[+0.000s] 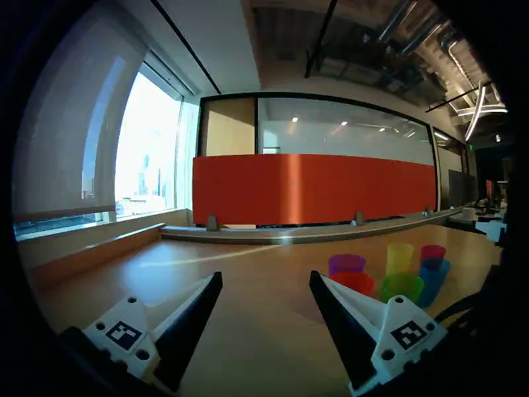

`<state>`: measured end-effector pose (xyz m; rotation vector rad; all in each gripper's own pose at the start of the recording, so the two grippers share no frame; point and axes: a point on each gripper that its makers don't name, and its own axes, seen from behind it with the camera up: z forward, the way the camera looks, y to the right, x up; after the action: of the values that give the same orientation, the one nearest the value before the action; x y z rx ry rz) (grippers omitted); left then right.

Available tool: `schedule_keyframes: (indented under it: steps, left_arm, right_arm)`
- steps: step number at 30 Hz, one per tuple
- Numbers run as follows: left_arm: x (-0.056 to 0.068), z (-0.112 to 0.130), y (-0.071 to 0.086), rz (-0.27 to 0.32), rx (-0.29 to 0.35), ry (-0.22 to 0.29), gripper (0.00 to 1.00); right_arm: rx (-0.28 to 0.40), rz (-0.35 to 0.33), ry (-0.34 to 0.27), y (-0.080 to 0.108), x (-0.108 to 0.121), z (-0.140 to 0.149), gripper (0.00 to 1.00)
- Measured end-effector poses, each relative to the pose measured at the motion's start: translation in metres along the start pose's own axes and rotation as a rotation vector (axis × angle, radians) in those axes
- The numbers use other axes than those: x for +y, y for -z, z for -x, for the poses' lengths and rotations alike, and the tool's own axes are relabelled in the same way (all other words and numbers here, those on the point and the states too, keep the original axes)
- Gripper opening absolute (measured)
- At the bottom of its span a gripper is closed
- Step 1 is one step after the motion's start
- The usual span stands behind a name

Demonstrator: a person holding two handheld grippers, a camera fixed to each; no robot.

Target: Pour water

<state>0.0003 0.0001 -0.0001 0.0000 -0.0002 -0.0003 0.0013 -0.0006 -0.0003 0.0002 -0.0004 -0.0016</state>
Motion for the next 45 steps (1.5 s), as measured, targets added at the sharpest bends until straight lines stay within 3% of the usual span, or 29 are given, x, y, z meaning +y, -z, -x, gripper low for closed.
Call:
schedule_keyframes:
  steps: [20, 26, 38, 45]
  left_arm:
    - [-0.001, -0.001, 0.000, 0.003, 0.000, 0.001, 0.98]
    - [-0.004, -0.007, 0.000, -0.006, -0.012, -0.005, 0.98]
    - [-0.008, -0.085, 0.000, 0.012, 0.007, 0.014, 0.98]
    - [-0.002, -0.131, -0.011, 0.052, -0.003, 0.007, 0.98]
  right_arm:
    - [0.001, -0.009, -0.003, 0.002, -0.001, 0.002, 0.99]
    - [0.000, -0.014, -0.037, 0.006, 0.001, -0.014, 0.99]
    - [0.000, -0.063, 0.021, 0.000, -0.007, -0.094, 0.99]
    - [0.010, -0.083, 0.033, -0.009, -0.012, -0.142, 0.99]
